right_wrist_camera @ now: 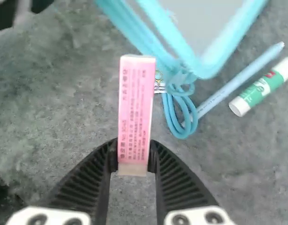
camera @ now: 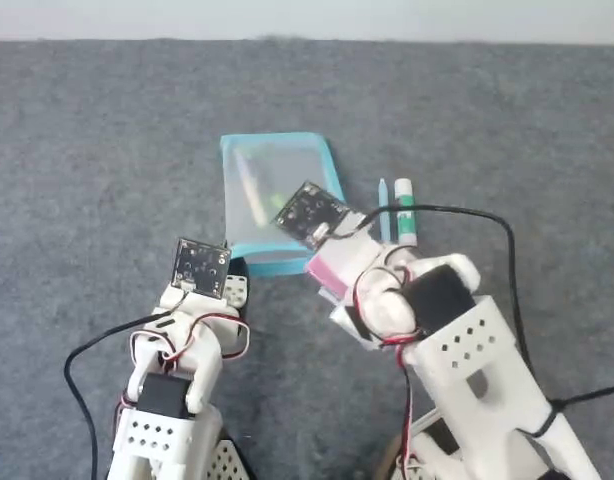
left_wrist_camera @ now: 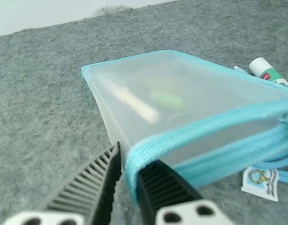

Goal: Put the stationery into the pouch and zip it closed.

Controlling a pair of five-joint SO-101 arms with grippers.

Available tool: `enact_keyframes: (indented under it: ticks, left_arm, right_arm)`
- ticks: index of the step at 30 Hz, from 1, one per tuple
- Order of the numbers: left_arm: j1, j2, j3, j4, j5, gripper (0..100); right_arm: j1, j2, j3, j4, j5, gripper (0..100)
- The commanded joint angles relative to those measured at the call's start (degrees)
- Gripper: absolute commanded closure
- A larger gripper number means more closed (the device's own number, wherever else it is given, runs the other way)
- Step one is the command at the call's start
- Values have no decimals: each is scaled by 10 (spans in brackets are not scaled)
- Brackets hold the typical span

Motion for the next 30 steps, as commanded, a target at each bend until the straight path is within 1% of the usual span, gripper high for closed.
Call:
enact_keyframes:
  ticks: [1, 8, 10, 15, 21, 26, 30]
  left_arm:
    - [2, -9, -7, -13, -4, 988]
    - [2, -9, -7, -13, -4, 988]
    - [2, -9, -7, -13, -4, 988]
    - [2, -9, -7, -13, -4, 988]
    - [2, -9, -8, -13, -4, 988]
    - [3, -9, -8, -13, -5, 988]
    - [3, -9, -8, -13, -5, 988]
  right_arm:
    - [-7, 36, -11, 3, 10, 992]
    - [-7, 167, -98, 0, 4, 992]
    - [-7, 204, -134, 0, -18, 992]
    - [-4, 299, -222, 7, -47, 992]
    - [2, 411, -317, 7, -112, 992]
    - [54, 465, -383, 7, -182, 992]
    - [86, 477, -411, 7, -230, 990]
